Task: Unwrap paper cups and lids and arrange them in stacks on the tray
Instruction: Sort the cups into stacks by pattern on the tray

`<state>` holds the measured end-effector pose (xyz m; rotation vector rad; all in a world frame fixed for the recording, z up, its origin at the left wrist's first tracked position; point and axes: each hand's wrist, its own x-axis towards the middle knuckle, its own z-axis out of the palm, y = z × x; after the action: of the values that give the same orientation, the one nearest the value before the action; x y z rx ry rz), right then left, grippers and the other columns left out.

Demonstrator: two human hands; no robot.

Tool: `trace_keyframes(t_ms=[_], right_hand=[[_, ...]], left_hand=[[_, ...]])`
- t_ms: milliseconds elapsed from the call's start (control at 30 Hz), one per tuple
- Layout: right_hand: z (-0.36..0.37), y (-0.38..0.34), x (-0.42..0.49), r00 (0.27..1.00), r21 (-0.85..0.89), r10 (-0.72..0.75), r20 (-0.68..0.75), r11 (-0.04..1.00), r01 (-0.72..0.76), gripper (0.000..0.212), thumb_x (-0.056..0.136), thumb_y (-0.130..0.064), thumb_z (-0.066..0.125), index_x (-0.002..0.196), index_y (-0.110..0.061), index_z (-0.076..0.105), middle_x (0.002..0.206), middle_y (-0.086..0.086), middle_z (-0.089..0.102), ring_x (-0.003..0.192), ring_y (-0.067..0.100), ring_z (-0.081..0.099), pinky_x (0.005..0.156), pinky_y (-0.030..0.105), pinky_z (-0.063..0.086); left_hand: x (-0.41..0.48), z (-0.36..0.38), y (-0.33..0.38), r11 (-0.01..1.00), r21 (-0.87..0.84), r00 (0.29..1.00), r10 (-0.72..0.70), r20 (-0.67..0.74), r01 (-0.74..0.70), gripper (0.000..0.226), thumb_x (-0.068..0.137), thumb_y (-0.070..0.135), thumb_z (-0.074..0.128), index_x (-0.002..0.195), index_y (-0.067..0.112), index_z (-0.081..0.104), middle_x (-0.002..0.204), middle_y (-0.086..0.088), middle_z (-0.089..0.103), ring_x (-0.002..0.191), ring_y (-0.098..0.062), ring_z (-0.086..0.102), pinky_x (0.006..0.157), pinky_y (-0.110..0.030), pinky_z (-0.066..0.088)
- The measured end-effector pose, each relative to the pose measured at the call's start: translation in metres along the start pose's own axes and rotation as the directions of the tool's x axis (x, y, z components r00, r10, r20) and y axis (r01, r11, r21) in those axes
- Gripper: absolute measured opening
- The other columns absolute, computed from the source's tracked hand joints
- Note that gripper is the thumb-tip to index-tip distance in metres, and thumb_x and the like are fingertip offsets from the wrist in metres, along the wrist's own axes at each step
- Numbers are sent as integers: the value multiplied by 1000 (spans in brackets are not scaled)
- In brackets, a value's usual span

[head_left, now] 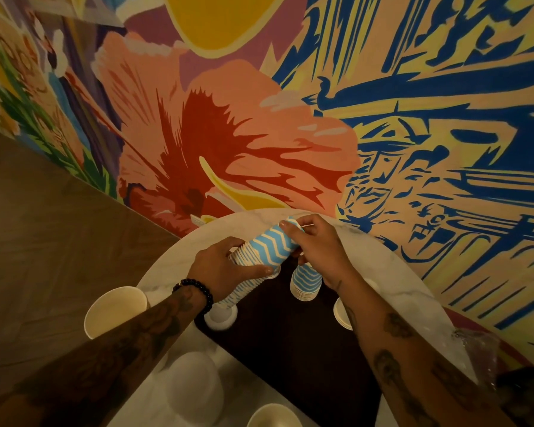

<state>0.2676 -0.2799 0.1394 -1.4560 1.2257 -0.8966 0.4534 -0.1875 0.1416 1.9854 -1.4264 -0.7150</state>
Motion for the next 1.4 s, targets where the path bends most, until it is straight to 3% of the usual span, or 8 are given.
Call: trace_keyframes(t_ms=[233, 367, 567, 633, 800, 1100, 1267, 1400], right_hand=[[-1, 6, 0, 1000, 41, -4, -16, 999, 4, 33, 86, -47, 74, 102, -21, 61, 99, 5, 71, 68, 19, 65, 57, 35, 54], [-9, 2, 4, 999, 62, -23, -49, 998, 26, 16, 92, -38, 69, 99, -29, 58, 105, 2, 69, 74, 18, 63, 59, 32, 52], [-40, -2, 14, 942, -112, -160, -295, 985, 132, 22, 92, -40, 68, 108, -30, 56, 107, -14, 59, 100, 13, 60, 77, 28, 50], [-48, 0, 13, 942, -228, -203, -266, 963, 143, 32, 91, -41, 70, 113, -25, 55, 108, -10, 58, 99, 11, 57, 77, 24, 46], [-46, 24, 11, 959, -568, -250, -131, 812, 134, 45, 87, -45, 74, 116, -20, 51, 115, 0, 58, 97, 22, 58, 84, 40, 50], [-32, 64, 10, 997, -661, -80, -17, 749, 49, 45, 85, -44, 76, 113, -16, 55, 118, 4, 55, 107, 26, 57, 85, 35, 44], [-29, 51, 12, 962, -522, -211, -172, 848, 92, 23, 97, -40, 61, 99, -17, 64, 106, 0, 63, 102, 20, 59, 85, 31, 43], [-19, 13, 9, 995, -171, -1, -99, 985, -16, 35, 92, -57, 60, 94, -21, 64, 97, -7, 70, 78, 15, 66, 69, 35, 52]], left_hand=[[3, -2, -2, 999, 40, 999, 18, 28, -19, 77, 61, 62, 84, 125, 26, 61, 112, 8, 62, 100, -10, 55, 84, -25, 41], [6, -5, -3, 999, 29, 998, -23, 64, 21, 100, 41, 81, 70, 126, 29, 60, 117, 6, 64, 102, -12, 57, 83, -27, 43], [10, -9, -18, 996, 43, 997, -75, 9, 75, 78, 64, 66, 81, 128, 26, 59, 122, 0, 64, 97, -12, 52, 82, -27, 41], [10, -10, -18, 995, 44, 996, -91, 3, 90, 78, 65, 65, 80, 129, 25, 59, 121, -2, 64, 97, -14, 52, 82, -27, 41], [10, -10, -16, 993, 23, 994, -113, -6, 113, 83, 57, 71, 81, 125, 26, 61, 111, 1, 63, 96, -16, 57, 81, -28, 45], [8, -7, -11, 994, 37, 995, -104, 1, 104, 74, 69, 65, 76, 129, 26, 59, 106, 4, 57, 96, -15, 54, 81, -28, 43], [10, -8, -9, 996, 32, 996, -87, 3, 87, 75, 68, 66, 76, 129, 25, 59, 113, 1, 61, 97, -15, 54, 81, -28, 43], [10, -6, -6, 997, 35, 997, -70, 7, 70, 76, 67, 66, 76, 129, 25, 60, 121, -1, 63, 99, -15, 55, 82, -28, 44]])
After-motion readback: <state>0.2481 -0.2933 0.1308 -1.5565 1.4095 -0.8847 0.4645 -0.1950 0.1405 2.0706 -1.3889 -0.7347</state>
